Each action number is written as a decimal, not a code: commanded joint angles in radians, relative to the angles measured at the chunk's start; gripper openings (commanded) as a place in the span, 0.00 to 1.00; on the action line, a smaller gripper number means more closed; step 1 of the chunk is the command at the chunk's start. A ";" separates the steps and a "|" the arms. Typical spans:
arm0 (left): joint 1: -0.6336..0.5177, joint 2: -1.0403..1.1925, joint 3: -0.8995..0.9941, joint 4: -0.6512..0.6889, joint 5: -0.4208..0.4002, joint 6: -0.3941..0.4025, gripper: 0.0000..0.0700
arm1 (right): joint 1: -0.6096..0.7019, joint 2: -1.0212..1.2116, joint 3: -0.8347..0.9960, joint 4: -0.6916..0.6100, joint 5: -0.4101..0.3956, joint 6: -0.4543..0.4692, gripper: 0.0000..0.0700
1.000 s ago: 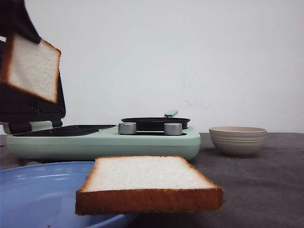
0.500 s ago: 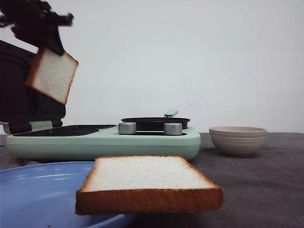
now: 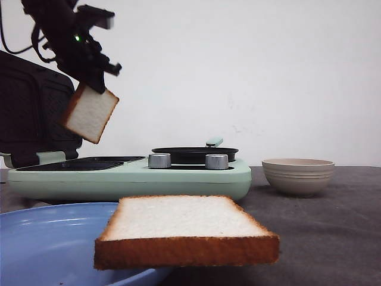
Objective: Make breakfast with bread and shrimp
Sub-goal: 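Carry the bread slice with the left gripper over the sandwich press, then lower the bread onto the press plate and open the left gripper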
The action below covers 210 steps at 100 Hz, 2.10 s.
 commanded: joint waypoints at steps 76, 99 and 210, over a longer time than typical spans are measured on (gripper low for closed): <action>-0.022 0.144 0.043 0.062 -0.060 0.149 0.00 | 0.003 0.003 0.016 0.006 0.000 -0.011 0.00; -0.037 0.146 0.043 0.059 -0.059 0.145 0.00 | 0.003 0.003 0.016 0.006 0.000 -0.011 0.00; -0.059 0.152 0.043 0.003 0.083 0.018 0.52 | 0.003 0.002 0.016 0.006 0.000 -0.011 0.00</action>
